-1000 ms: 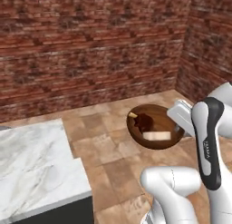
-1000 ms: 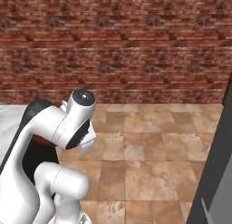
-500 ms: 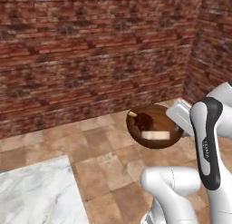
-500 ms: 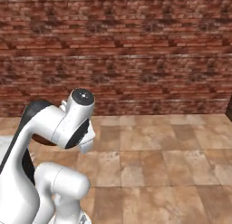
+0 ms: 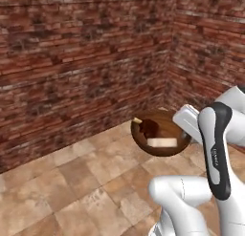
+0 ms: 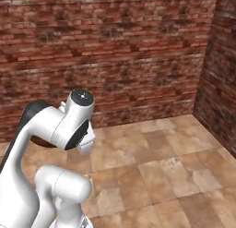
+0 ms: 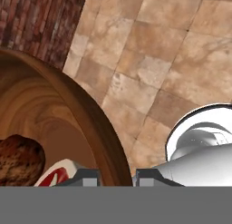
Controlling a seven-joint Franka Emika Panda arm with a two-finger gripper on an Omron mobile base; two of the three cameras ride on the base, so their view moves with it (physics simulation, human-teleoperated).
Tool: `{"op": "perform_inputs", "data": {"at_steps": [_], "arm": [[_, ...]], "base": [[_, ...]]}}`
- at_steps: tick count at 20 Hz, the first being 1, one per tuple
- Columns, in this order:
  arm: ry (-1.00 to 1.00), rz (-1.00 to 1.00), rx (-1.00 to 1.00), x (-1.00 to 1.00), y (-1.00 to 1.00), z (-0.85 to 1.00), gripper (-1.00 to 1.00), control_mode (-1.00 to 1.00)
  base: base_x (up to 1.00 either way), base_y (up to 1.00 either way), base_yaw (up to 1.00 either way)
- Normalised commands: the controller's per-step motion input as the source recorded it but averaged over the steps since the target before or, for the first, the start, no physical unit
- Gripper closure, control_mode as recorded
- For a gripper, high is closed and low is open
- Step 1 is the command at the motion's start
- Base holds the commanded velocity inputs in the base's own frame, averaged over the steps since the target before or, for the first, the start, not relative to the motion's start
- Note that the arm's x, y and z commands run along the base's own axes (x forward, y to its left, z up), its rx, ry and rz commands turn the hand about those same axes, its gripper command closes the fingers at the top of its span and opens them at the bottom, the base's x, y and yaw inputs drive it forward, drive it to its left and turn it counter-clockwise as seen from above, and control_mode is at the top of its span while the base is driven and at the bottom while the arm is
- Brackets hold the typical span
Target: Place the bowl with the squash and lemon on the top shelf of the fridge. Place the bowl with the steaks on the second highest shelf of the fridge.
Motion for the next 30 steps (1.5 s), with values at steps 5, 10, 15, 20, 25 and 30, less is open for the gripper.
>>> {"op": "perform_inputs", "data": {"at_steps": [5,10,15,20,25,30], "arm": [[0.00,0.00,0.00,0.00,0.00,0.00,1.00,1.00],[0.00,0.00,0.00,0.00,0.00,0.00,1.00,1.00],[0.00,0.00,0.00,0.00,0.00,0.00,1.00,1.00],[0.00,0.00,0.00,0.00,0.00,0.00,1.00,1.00],[0.00,0.00,0.00,0.00,0.00,0.00,1.00,1.00],[0.00,0.00,0.00,0.00,0.00,0.00,1.00,1.00]], "base": [[0.71,-0.27,-0.57],[0.37,-0.36,-0.67],[0.03,-0.42,-0.78],[0.06,-0.42,-0.77],[0.37,-0.43,-0.66],[0.85,-0.55,-0.47]]}}
